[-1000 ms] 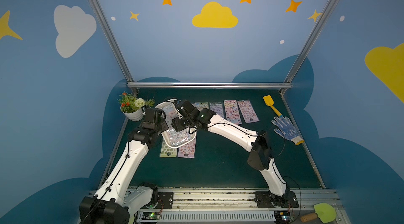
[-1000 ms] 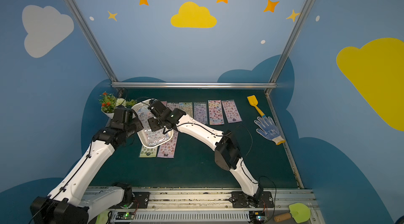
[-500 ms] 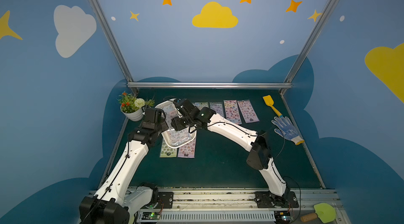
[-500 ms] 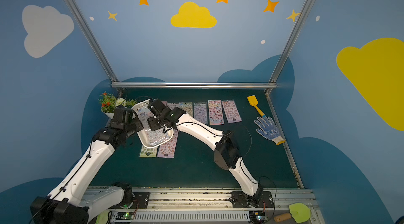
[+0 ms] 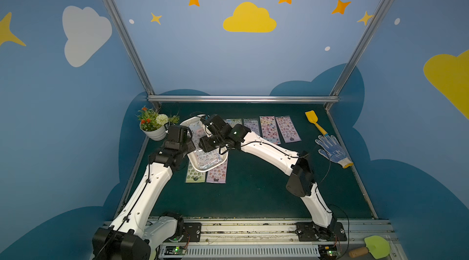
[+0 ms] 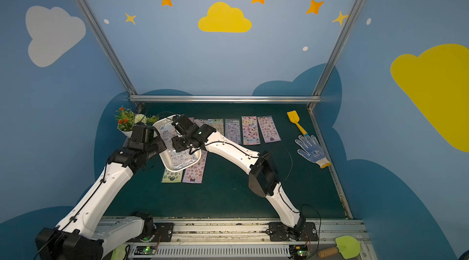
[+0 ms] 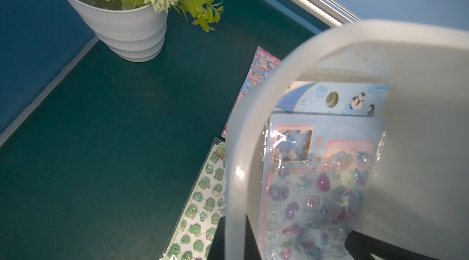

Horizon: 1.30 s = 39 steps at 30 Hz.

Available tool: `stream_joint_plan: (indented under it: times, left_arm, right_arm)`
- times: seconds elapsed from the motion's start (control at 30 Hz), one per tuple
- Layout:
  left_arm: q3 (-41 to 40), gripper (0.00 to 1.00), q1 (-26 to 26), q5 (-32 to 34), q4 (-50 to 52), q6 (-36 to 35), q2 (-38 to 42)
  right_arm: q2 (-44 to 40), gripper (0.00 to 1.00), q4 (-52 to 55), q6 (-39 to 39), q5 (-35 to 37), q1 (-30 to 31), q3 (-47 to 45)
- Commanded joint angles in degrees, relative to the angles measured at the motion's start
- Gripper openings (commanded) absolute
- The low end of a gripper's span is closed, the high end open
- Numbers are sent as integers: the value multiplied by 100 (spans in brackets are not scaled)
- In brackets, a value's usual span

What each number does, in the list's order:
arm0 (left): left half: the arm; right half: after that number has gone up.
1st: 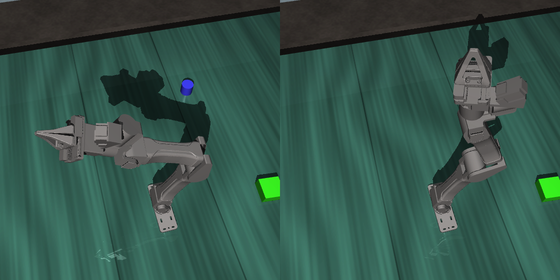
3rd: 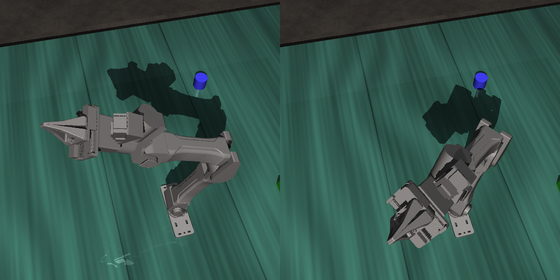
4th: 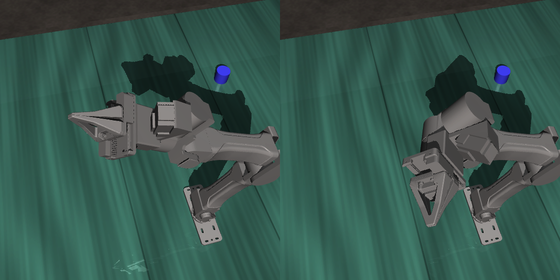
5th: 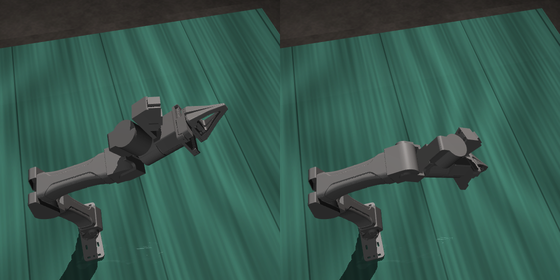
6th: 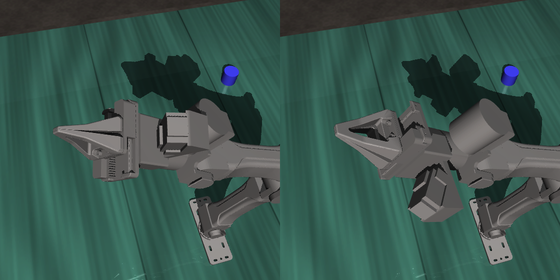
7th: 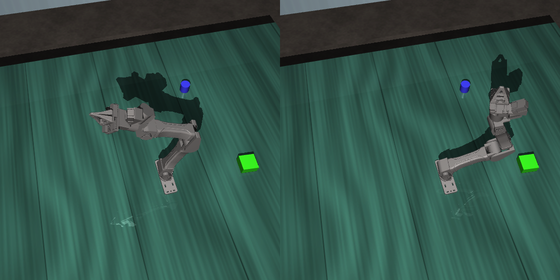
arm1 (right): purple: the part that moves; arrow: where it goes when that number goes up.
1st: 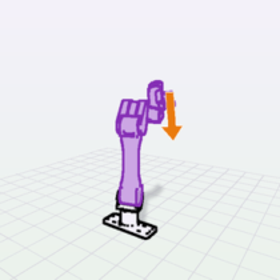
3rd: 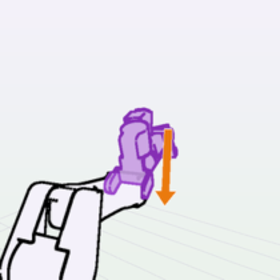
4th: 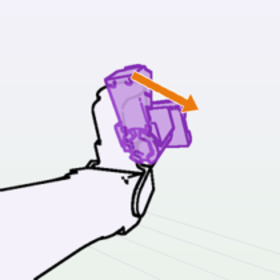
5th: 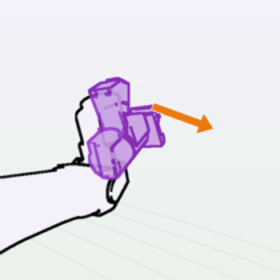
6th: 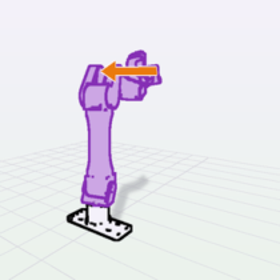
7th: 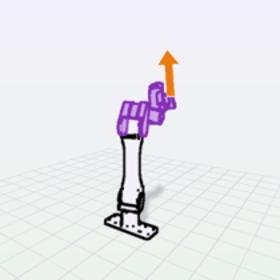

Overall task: Take the stickers out of the storage box
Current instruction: Pick up the sticker from the storage box.

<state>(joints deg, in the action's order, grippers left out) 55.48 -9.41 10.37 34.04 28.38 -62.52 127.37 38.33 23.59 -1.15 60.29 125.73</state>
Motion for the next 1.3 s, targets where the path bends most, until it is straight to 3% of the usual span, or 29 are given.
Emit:
stream_joint_plan:
  times: [0.0, 0.27, 0.83, 1.27]
  left_arm:
    - [94, 4, 22, -37, -145, 60, -1]
    - [94, 4, 27, -16, -134, 50, 11]
    - [94, 4, 36, -70, -139, 69, 40]
    - [95, 4, 62, -112, -134, 56, -6]
  right_arm:
    - [-329, 50, -60, -100, 239, -25, -76]
    - [-421, 55, 77, -268, 495, -26, -72]
    - [374, 64, 333, -154, 443, -16, 492]
    - [88, 53, -39, -30, -97, -66, 94]
